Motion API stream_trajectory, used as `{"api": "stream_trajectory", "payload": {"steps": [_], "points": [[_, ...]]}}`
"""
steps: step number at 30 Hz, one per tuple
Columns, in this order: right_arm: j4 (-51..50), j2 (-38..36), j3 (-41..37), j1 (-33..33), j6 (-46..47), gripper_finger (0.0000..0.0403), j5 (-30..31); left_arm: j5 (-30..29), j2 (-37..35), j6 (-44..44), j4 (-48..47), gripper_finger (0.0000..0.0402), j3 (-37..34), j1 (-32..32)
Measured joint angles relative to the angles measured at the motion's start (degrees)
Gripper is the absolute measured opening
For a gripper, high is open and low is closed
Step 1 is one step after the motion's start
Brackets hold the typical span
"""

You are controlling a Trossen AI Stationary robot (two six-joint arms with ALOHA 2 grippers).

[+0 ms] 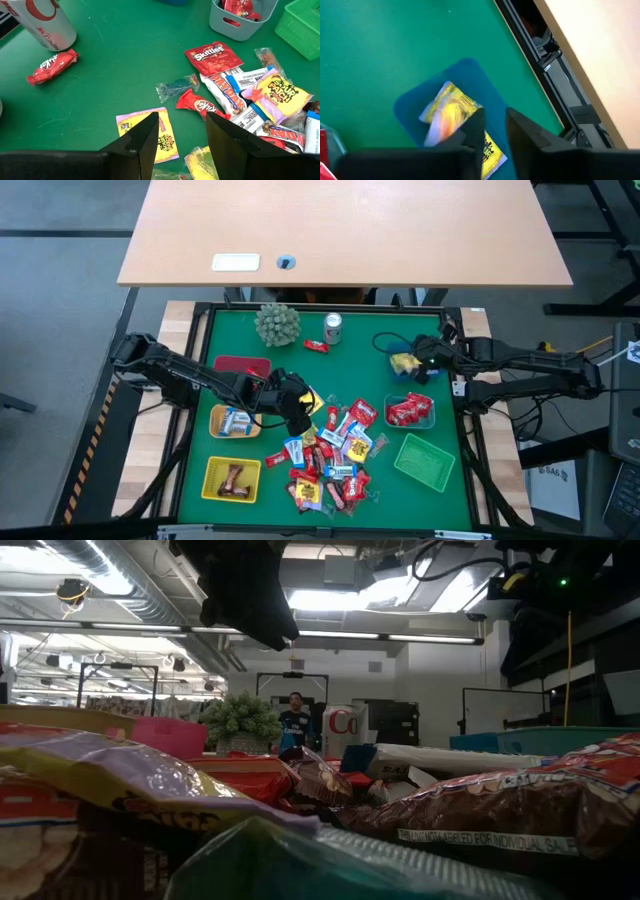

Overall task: Sort candy
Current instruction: Put the yellow candy into the dark blue bin, then put the red chocolate bar into the red bin

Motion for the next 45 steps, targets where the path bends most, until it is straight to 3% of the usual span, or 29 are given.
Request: {"api": "stream_trajectory", "payload": {"steps": [8,18,23,33,38,45], "points": [[4.87,0.0,0.0,0.02,0.25,0.0162,-0.12,0.0,0.0,0.0,0.0,0.0149,0.0,0.0],[27.66,3.43,0.02,0.02,-1.67,0.0173,-12.39,0.0,0.0,0.0,0.15,0.0149,0.0,-0.02],[37.62,9.61,0.02,0.04,-5.94,0.0173,-18.47,0.0,0.0,0.0,0.44,0.0149,0.0,-0.02],[56.12,25.22,3.33,-0.04,-13.43,0.0173,-20.33,0.02,0.0,0.0,1.2,0.0149,0.0,-0.02],[56.64,32.98,8.37,-0.46,-19.38,0.0173,-20.41,0.35,0.0,-0.01,1.52,0.0149,0.0,-0.03],[56.2,42.37,14.19,-2.41,-21.23,0.0173,-23.25,6.11,0.0,-0.04,1.09,0.0149,0.0,-2.39]]}}
